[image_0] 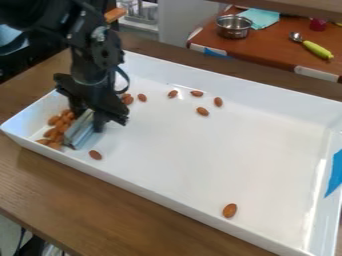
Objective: Sweep into pile
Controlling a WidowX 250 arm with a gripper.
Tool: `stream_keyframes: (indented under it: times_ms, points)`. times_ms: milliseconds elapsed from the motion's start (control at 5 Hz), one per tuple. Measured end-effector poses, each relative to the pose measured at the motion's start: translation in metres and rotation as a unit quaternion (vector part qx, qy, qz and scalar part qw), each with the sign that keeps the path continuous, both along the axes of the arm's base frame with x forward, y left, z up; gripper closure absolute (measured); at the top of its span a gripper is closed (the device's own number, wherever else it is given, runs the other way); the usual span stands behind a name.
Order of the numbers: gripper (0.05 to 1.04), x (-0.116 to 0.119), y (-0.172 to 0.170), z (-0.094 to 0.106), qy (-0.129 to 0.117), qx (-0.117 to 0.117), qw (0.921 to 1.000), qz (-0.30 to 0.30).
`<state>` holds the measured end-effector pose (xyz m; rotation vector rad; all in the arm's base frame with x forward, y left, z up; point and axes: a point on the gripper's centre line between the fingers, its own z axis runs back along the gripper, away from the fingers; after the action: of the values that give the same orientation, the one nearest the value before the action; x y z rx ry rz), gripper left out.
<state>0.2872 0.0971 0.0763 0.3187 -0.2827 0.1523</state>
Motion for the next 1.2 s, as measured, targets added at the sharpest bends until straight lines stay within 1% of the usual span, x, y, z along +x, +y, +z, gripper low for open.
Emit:
stream_keyframes:
  times_ms: [200,400,600,800,1000,1200]
  points:
    - [0.702,-0.019,-0.003,0.0,0.017,-0.034,0.9992,-0.004]
    - [0.702,-0.029,-0.024,0.001,0.052,-0.081,0.9951,0.024]
    - [0.702,-0.031,-0.053,0.008,0.067,-0.121,0.9898,0.032]
    - [0.702,-0.027,-0.08,0.024,0.062,-0.141,0.9874,0.036]
    - [0.702,-0.02,-0.117,0.04,0.058,-0.153,0.986,0.034]
    - [0.702,-0.011,-0.157,0.052,0.05,-0.159,0.9856,0.027]
